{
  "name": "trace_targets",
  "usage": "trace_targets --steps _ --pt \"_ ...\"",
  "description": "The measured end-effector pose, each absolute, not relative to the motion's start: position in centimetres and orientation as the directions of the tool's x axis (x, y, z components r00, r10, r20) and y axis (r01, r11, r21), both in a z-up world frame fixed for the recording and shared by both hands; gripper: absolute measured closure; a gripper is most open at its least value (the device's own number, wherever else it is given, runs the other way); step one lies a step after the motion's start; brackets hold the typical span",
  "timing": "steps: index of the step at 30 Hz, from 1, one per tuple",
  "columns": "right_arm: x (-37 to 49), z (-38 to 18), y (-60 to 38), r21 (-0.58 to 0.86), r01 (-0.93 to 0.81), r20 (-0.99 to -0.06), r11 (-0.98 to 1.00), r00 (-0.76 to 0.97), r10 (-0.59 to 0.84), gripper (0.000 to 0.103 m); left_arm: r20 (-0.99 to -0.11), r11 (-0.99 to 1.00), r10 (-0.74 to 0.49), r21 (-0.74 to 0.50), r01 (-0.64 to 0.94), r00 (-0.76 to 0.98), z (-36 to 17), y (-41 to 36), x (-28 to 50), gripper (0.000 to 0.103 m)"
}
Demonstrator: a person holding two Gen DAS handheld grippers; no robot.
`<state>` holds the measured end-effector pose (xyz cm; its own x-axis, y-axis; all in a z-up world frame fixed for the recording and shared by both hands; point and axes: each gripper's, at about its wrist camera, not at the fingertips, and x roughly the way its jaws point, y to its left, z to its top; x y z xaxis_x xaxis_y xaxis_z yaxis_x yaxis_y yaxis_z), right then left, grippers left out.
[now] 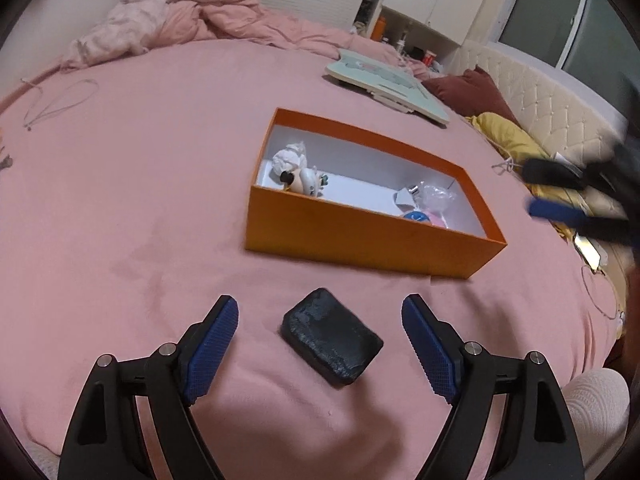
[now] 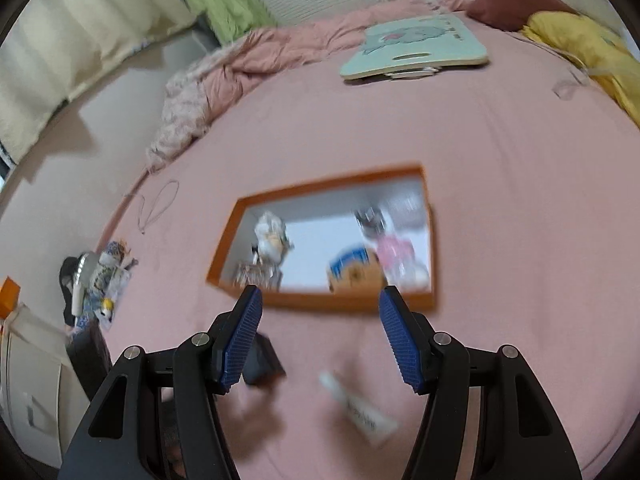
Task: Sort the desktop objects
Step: 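Grasp the black case with the left gripper, place it beside the box, then grasp the tan bun-shaped toy with the right gripper, set it on the bed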
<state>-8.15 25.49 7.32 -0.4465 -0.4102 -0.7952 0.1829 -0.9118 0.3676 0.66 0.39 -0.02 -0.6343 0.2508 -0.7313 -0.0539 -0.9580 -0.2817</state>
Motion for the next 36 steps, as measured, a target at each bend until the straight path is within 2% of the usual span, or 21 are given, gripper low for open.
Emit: trace_targets --steps 3,6,11,17,18,19,20,21,27,32,36 --pt "-13.2 6.1 22.7 0.320 0.199 -0.895 -0.926 -0.258 -0.364 0.041 -0.722 -0.952 0.268 -0.302 -0.058 -0.638 0.1 0.4 0.6 0.019" --pt "-16.8 3.2 19.9 0.244 0.218 -0.955 -0.945 -0.114 -0.272 0.051 -0.712 -0.946 0.277 -0.321 -0.052 -0.645 0.2 0.3 0.6 0.019" --pt "-18.9 -1.0 18.2 0.174 0.192 -0.985 -0.966 0.014 -0.174 0.051 -0.696 -0.926 0.306 -0.377 -0.032 -0.649 0.2 -0.2 0.6 0.019" --pt "-18.3 -0.4 18.9 0.163 0.206 -0.985 -0.965 -0.024 -0.171 0.051 -0.696 -0.916 0.331 -0.398 -0.041 -0.637 0.1 0.2 0.4 0.019" --pt "-18.2 -0.3 19.1 0.161 0.209 -0.985 -0.965 -0.031 -0.171 0.056 -0.695 -0.917 0.330 -0.396 -0.043 -0.639 0.1 0.2 0.4 0.019" --pt "-18.1 -0.2 19.2 0.159 0.211 -0.985 -0.965 -0.037 -0.170 0.065 -0.693 -0.919 0.326 -0.393 -0.043 -0.643 0.1 0.3 0.5 0.019" --pt "-18.0 -0.1 19.3 0.157 0.213 -0.985 -0.964 -0.044 -0.170 0.066 -0.690 -0.920 0.322 -0.390 -0.043 -0.648 0.2 0.3 0.5 0.019" --pt "-17.9 0.0 19.4 0.155 0.216 -0.984 -0.964 -0.050 -0.169 0.075 -0.690 -0.921 0.318 -0.387 -0.040 -0.651 0.2 0.4 0.5 0.019" --pt "-17.3 0.6 20.2 0.142 0.229 -0.982 -0.963 -0.089 -0.166 0.075 -0.700 -0.931 0.290 -0.365 -0.023 -0.653 0.0 0.4 0.5 0.019" --pt "-13.1 5.9 21.6 0.246 0.271 -0.929 -0.931 -0.208 -0.307 0.075 -0.702 -0.937 0.254 -0.348 0.010 -0.666 0.0 -0.1 0.7 0.019" --pt "-8.0 7.0 23.6 0.288 0.283 -0.898 -0.915 -0.251 -0.360 0.075 -0.698 -0.939 0.214 -0.340 0.053 -0.684 0.0 -0.6 0.8 0.019"
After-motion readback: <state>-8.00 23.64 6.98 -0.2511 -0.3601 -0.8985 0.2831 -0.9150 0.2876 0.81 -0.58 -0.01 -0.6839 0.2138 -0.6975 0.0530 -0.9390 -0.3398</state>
